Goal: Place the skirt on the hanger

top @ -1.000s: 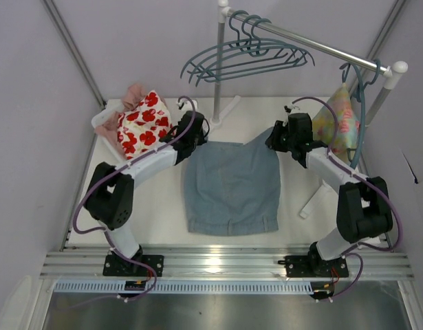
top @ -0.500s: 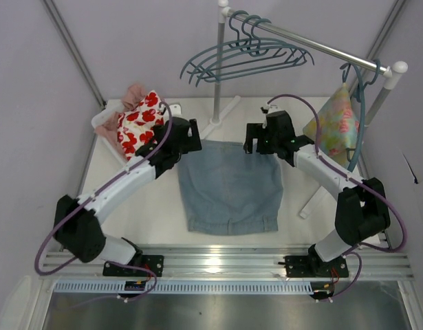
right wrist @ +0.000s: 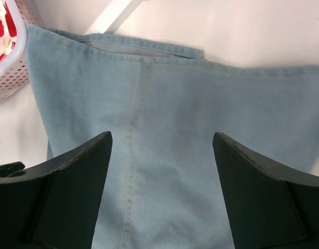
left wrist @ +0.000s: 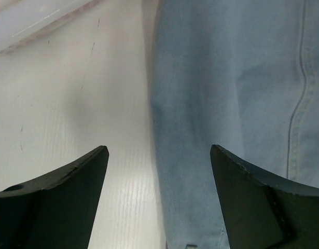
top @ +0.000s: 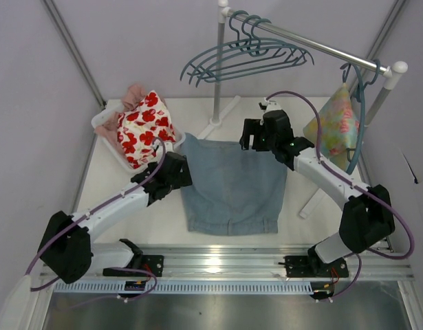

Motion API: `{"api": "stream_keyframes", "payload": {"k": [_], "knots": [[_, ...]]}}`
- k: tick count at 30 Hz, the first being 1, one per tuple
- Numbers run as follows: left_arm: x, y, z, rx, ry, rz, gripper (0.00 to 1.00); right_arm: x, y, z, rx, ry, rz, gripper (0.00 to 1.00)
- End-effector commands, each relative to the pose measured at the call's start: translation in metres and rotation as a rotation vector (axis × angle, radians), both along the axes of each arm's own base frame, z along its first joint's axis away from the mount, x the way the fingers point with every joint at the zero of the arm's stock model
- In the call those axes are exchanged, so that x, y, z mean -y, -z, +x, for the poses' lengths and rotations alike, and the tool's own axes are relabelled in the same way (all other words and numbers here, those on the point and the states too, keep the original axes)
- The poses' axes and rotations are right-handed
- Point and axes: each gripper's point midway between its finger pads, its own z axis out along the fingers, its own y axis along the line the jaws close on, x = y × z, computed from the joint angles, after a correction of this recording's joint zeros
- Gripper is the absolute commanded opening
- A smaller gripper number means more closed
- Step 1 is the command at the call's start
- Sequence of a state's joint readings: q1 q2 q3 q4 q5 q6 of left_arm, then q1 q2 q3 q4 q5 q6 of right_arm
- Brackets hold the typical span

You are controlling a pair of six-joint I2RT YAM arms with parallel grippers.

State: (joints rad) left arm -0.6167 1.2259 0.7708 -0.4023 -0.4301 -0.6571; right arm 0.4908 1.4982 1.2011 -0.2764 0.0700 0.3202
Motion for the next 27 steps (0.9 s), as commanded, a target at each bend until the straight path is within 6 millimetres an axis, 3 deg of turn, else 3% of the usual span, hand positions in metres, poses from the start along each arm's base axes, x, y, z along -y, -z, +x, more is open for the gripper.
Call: {"api": "stream_keyframes", "payload": {"k": [1, 3, 4, 5, 7, 8, 10, 11, 22, 27], "knots": [[-0.005, -0.005, 0.024, 0.028, -0.072, -0.071, 0.84, -0.032, 0.04, 0.015, -0.062, -0.063, 0.062, 0.82], [-0.013, -0.005, 0.034, 0.035, -0.086, -0.049, 0.84, -0.046, 0.05, 0.026, -0.085, -0.074, 0.097, 0.76], [-0.022, -0.011, 0.041, 0.048, -0.112, -0.045, 0.84, -0.056, 0.072, 0.027, -0.125, -0.087, 0.083, 0.76], [-0.027, -0.014, 0.046, 0.055, -0.122, -0.031, 0.84, -0.064, 0.069, 0.035, -0.117, -0.092, 0.082, 0.74], [-0.042, -0.017, 0.055, 0.064, -0.163, -0.028, 0.84, -0.071, 0.08, 0.043, -0.126, -0.082, 0.046, 0.74], [-0.047, -0.02, 0.06, 0.071, -0.179, -0.03, 0.84, -0.077, 0.097, 0.044, -0.155, -0.088, 0.021, 0.74], [-0.063, -0.015, 0.066, 0.064, -0.231, -0.019, 0.84, -0.086, 0.096, 0.055, -0.146, -0.091, 0.03, 0.73], [-0.069, -0.015, 0.069, 0.065, -0.255, -0.016, 0.83, -0.09, 0.107, 0.056, -0.166, -0.095, 0.024, 0.72], [-0.137, 0.018, 0.075, 0.025, -0.512, 0.026, 0.82, -0.084, 0.134, 0.078, -0.157, 0.005, -0.03, 0.68], [-0.15, 0.023, 0.07, 0.026, -0.568, 0.03, 0.82, -0.081, 0.142, 0.088, -0.138, 0.056, -0.048, 0.65]]}}
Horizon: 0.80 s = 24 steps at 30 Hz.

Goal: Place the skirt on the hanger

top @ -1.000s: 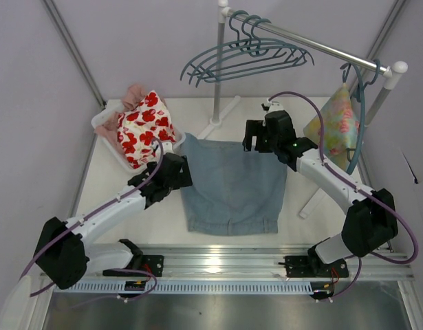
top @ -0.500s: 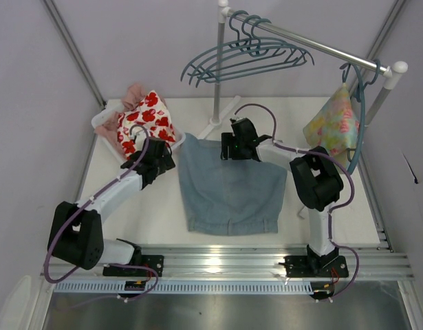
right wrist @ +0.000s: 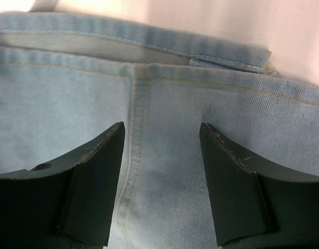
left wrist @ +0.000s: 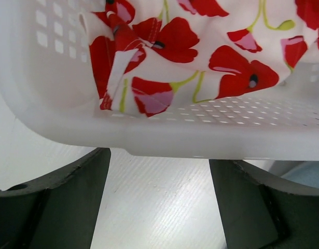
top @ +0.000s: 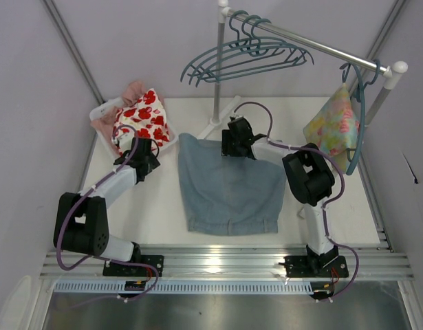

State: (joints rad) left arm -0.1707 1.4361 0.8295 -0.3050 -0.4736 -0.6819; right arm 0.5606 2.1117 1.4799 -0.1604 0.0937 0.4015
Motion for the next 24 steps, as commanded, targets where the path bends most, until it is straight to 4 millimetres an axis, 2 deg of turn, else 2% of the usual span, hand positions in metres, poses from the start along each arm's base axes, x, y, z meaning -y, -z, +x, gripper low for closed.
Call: {"api": "stream_keyframes", "payload": {"k": [1, 6, 8, 14, 18, 22, 24], "knots": [[-0.015, -0.002, 0.003, 0.053, -0.087, 0.014, 0.81, -0.004, -0.012, 0.024, 0.074, 0.061, 0.015, 0.64], [-0.015, -0.006, 0.002, 0.059, -0.078, 0.008, 0.82, -0.016, -0.014, 0.035, 0.097, 0.055, 0.012, 0.6], [-0.012, -0.008, 0.002, 0.063, -0.063, -0.002, 0.82, -0.017, -0.001, 0.034, 0.072, 0.05, -0.018, 0.57], [-0.01, -0.023, -0.001, 0.11, -0.042, -0.015, 0.82, -0.007, 0.008, 0.037, 0.079, 0.084, -0.083, 0.43], [-0.008, -0.029, 0.0, 0.136, -0.031, -0.028, 0.83, -0.002, 0.013, 0.039, 0.079, 0.092, -0.113, 0.39], [-0.007, -0.027, -0.001, 0.132, -0.028, -0.029, 0.83, -0.005, 0.016, 0.038, 0.076, 0.082, -0.133, 0.12], [-0.007, -0.027, 0.0, 0.132, -0.026, -0.029, 0.83, -0.003, 0.017, 0.04, 0.08, 0.092, -0.146, 0.04]]}}
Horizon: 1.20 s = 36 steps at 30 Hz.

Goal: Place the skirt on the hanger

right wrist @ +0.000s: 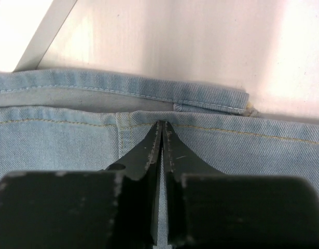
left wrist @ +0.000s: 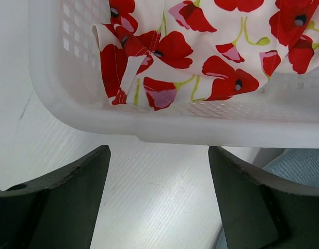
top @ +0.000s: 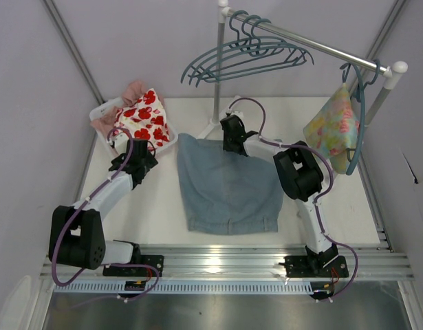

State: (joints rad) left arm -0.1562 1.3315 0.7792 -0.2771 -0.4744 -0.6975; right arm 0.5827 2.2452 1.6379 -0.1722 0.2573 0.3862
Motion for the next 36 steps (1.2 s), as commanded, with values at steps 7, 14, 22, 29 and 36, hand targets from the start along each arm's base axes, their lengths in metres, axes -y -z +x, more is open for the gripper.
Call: {"api": "stream_keyframes", "payload": {"k": [7, 14, 22, 29, 36], "knots": [[-0.003, -0.008, 0.004, 0.047, -0.004, -0.003, 0.83, -0.004, -0.024, 0.005, 0.041, 0.002, -0.014, 0.0], [-0.004, -0.006, 0.001, 0.045, -0.009, 0.001, 0.83, -0.003, -0.066, 0.009, 0.115, 0.022, 0.031, 0.0], [-0.003, -0.003, 0.0, 0.043, -0.005, -0.001, 0.83, -0.014, -0.077, 0.005, 0.116, -0.036, 0.097, 0.01], [-0.003, 0.001, 0.0, 0.034, 0.003, -0.001, 0.84, -0.035, -0.042, -0.011, 0.031, -0.116, 0.047, 0.42], [-0.004, 0.0, -0.001, 0.036, 0.002, 0.004, 0.85, -0.032, -0.011, -0.011, -0.018, -0.104, -0.042, 0.43]]}}
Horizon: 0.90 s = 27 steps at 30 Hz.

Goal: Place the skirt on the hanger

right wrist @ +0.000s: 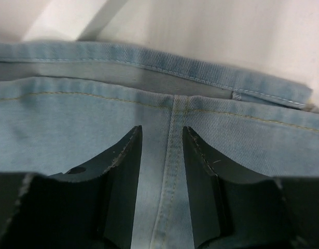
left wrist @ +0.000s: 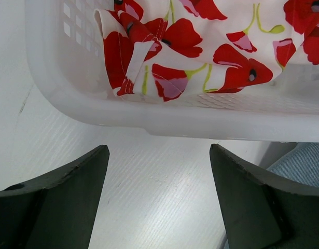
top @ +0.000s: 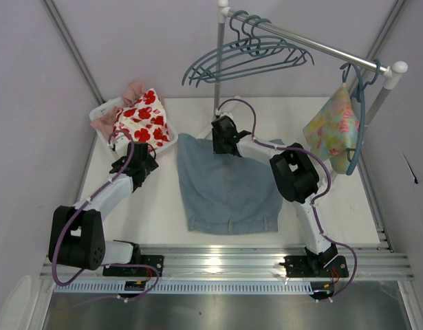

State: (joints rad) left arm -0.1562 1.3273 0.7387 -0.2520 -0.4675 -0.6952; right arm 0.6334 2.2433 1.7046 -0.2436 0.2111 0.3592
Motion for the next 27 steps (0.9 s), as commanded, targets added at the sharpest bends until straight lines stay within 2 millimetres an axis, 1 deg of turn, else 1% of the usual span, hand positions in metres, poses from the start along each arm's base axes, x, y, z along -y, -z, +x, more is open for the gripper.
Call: {"api": "stream_keyframes", "payload": {"k": [1, 3, 5, 7, 8, 9, 11, 12, 13, 14, 18, 19, 21, 22, 27], "knots": [[-0.003, -0.011, 0.005, 0.048, -0.004, 0.004, 0.85, 0.0, 0.006, 0.005, 0.001, -0.005, -0.054, 0.42], [-0.003, -0.009, 0.005, 0.046, -0.003, 0.003, 0.85, 0.003, 0.013, 0.004, -0.005, 0.003, -0.081, 0.42], [-0.003, -0.008, 0.005, 0.043, -0.004, 0.005, 0.85, 0.005, 0.015, 0.004, -0.004, 0.01, -0.099, 0.42], [-0.003, -0.008, 0.004, 0.041, -0.003, 0.004, 0.85, 0.008, 0.021, 0.003, -0.014, 0.016, -0.121, 0.4], [-0.003, -0.009, 0.005, 0.045, -0.003, 0.005, 0.85, 0.009, 0.021, 0.003, -0.011, 0.022, -0.13, 0.37], [-0.003, -0.008, 0.005, 0.042, -0.002, 0.005, 0.85, 0.011, 0.021, 0.003, -0.014, 0.029, -0.136, 0.26], [-0.004, -0.008, 0.004, 0.042, -0.003, 0.006, 0.85, 0.013, 0.021, 0.003, -0.01, 0.036, -0.145, 0.18], [-0.004, -0.007, 0.004, 0.042, -0.003, 0.006, 0.85, 0.014, 0.02, 0.004, -0.007, 0.038, -0.144, 0.07], [-0.004, -0.008, 0.003, 0.044, -0.004, 0.007, 0.85, 0.014, 0.018, 0.004, -0.004, 0.041, -0.142, 0.02], [-0.004, -0.008, 0.003, 0.045, -0.003, 0.008, 0.85, 0.014, 0.017, 0.004, -0.004, 0.041, -0.142, 0.0], [-0.005, -0.012, 0.002, 0.054, -0.003, 0.008, 0.85, 0.011, 0.0, 0.006, 0.02, 0.045, -0.112, 0.0], [-0.005, -0.012, 0.001, 0.055, -0.003, 0.008, 0.85, 0.009, -0.011, 0.007, 0.034, 0.043, -0.091, 0.0], [-0.005, -0.014, 0.001, 0.064, -0.002, 0.006, 0.85, 0.008, -0.02, 0.009, 0.057, 0.041, -0.074, 0.0], [-0.005, -0.013, 0.0, 0.064, -0.002, 0.006, 0.85, 0.008, -0.029, 0.011, 0.072, 0.044, -0.061, 0.0], [-0.003, -0.011, -0.002, 0.061, 0.003, -0.001, 0.85, 0.013, -0.052, 0.02, 0.119, 0.058, -0.033, 0.0]]}}
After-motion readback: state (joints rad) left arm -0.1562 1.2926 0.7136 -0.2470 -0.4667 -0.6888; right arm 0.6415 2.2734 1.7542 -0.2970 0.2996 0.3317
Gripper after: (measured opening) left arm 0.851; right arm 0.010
